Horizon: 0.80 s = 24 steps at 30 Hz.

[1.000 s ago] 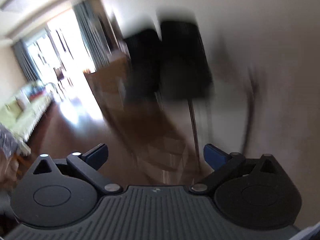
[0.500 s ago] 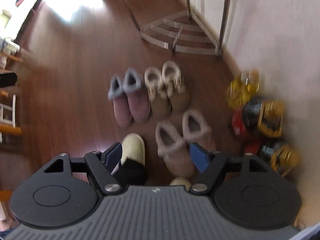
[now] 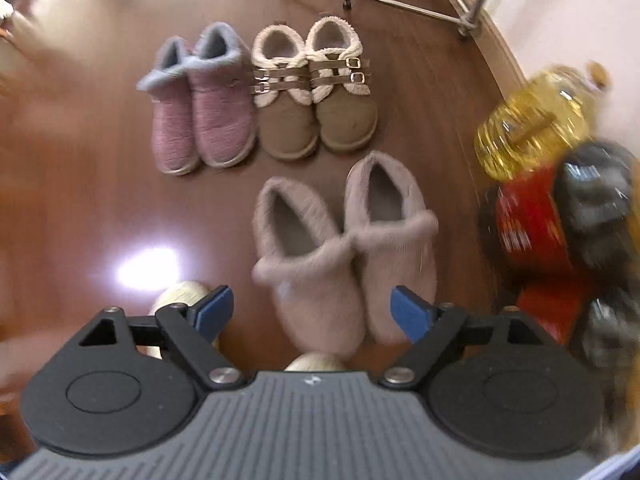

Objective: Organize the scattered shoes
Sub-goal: 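Grasp both grey fluffy slippers together with the right gripper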

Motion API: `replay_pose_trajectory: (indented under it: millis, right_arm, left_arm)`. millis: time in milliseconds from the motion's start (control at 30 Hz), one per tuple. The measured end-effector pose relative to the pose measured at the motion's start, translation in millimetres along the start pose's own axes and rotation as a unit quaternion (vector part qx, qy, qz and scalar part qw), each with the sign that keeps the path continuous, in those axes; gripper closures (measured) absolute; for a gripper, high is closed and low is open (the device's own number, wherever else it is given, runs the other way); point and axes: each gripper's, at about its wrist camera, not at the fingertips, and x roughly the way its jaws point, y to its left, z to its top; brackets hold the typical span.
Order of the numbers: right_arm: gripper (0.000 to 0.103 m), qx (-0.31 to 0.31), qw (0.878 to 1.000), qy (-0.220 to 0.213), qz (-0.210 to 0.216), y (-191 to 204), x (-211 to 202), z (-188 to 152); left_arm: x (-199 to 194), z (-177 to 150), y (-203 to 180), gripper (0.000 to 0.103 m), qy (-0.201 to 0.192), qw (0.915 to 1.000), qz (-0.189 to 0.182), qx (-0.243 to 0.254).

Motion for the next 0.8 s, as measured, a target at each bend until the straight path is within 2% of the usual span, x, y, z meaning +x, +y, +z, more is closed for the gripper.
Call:
replay_pose_trajectory:
  millis: [33,133,167,233,300,400,467,500,533,567,633,800]
  right_arm:
    - [0.019,-0.014,1.000,-0.004,-0.011,-2,40,11]
    - [0.018,-0.039,0.999,-0.001,-0.026,-5,98,24]
    - [0.018,-0.055,0.998,0.006,-0.037,-6,128,30]
    - [0.013,-0.070,0.997,0.018,-0.040,-7,158,32]
    - [0.012,-0.102,0.992,0.061,-0.050,-5,197,31]
    - [0.013,-0.133,0.985,0.090,-0.066,-6,232,22]
    - [0.022,-0.152,0.982,0.079,-0.084,-6,248,13]
    - [0.035,-0.153,0.982,0.070,-0.084,-7,250,10]
    - [0.059,-0.148,0.985,0.057,-0.068,-10,254,7]
    - [0.060,-0.142,0.987,0.053,-0.049,-11,255,5]
    - [0.073,-0.143,0.988,0.045,-0.043,-9,253,1]
    - [0.078,-0.103,0.994,0.016,-0.016,-17,220,-19]
  left_arm:
    - [17,-2,-2,0.008,0.003,1.0000,-0.002,-0.001]
    - [63,-9,-8,0.008,0.018,0.9996,-0.017,-0.011]
    - [71,-11,-9,0.008,0.022,0.9995,-0.021,-0.013]
    - [91,-18,-13,0.008,0.036,0.9988,-0.031,-0.014]
    - [111,-26,-17,0.008,0.049,0.9979,-0.041,-0.012]
    - [128,-37,-22,0.008,0.059,0.9974,-0.041,0.000]
    - [135,-41,-24,0.008,0.069,0.9967,-0.041,0.004]
    - [136,-42,-24,0.008,0.072,0.9965,-0.042,0.004]
    - [137,-42,-25,0.008,0.074,0.9964,-0.042,0.004]
    - [136,-42,-25,0.008,0.074,0.9963,-0.043,0.003]
    - [134,-39,-25,0.008,0.072,0.9964,-0.045,0.004]
    - [116,-23,-24,0.008,0.057,0.9975,-0.042,0.006]
